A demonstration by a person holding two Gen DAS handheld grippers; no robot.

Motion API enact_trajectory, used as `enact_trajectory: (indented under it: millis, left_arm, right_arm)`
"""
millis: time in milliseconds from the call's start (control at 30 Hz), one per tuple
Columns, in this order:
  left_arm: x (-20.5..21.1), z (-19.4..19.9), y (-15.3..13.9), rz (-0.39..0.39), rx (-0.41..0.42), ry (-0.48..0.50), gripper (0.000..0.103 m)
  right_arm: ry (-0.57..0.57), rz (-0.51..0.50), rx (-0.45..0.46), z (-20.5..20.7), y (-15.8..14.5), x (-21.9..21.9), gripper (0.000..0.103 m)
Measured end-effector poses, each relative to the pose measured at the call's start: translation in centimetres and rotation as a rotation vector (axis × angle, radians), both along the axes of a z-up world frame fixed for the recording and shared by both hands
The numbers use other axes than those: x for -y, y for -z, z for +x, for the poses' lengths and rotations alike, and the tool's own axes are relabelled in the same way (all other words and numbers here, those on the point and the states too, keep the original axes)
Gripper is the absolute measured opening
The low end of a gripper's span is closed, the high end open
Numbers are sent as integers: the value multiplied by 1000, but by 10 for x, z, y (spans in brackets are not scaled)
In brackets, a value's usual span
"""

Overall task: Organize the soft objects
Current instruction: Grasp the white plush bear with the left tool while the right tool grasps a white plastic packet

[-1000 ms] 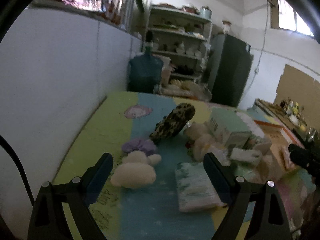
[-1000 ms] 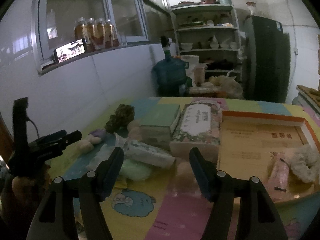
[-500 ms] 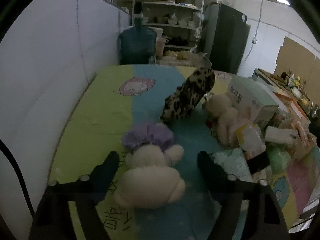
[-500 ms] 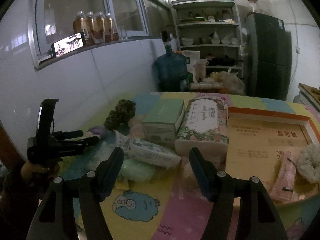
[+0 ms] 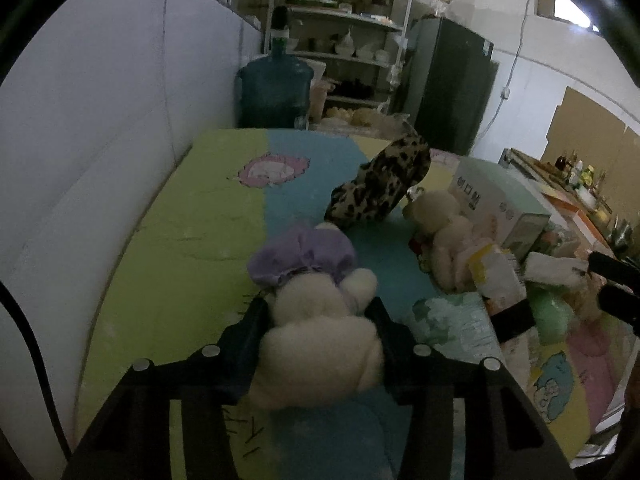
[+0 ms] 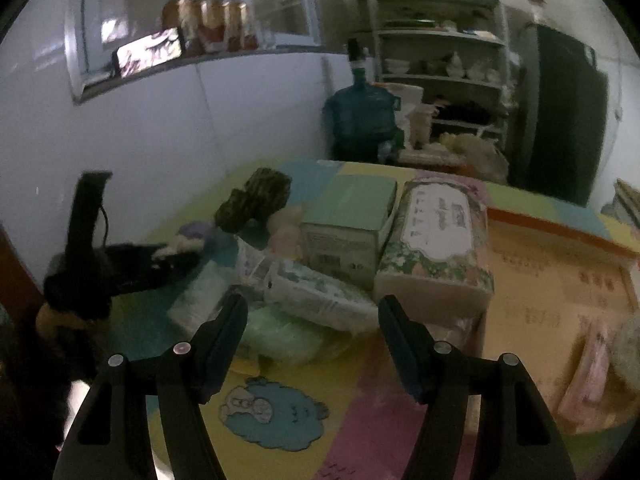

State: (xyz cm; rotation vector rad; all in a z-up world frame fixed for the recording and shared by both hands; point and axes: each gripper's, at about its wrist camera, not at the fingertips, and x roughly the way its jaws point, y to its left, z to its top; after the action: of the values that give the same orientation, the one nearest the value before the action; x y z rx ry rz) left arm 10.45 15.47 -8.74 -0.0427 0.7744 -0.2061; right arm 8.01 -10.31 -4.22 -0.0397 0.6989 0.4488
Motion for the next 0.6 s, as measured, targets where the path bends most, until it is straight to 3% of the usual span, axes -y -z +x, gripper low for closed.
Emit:
enact_trajectory:
  millis: [167,467,533,567,600]
  left_arm:
    - [-1,-11,-6,-25,39,-9,50]
    - [-5,-29,-21,-83,91,-33,50]
    - [-1,-29,-25,-89,103,-35,50]
    - [-1,-30,-26,-93,106,-33,50]
    - [0,-30,-26,-99,108,-32,50]
  right_arm:
    - [-69,-106,18,10,3,-16,70]
    - [-122,-173,-8,30,14,-34,70]
    - [-115,-165,-18,33,13,-33,58]
    - [-108,-164,-23,34,13,-33,42]
    - [-101,-162,-30,35,13,-33,39]
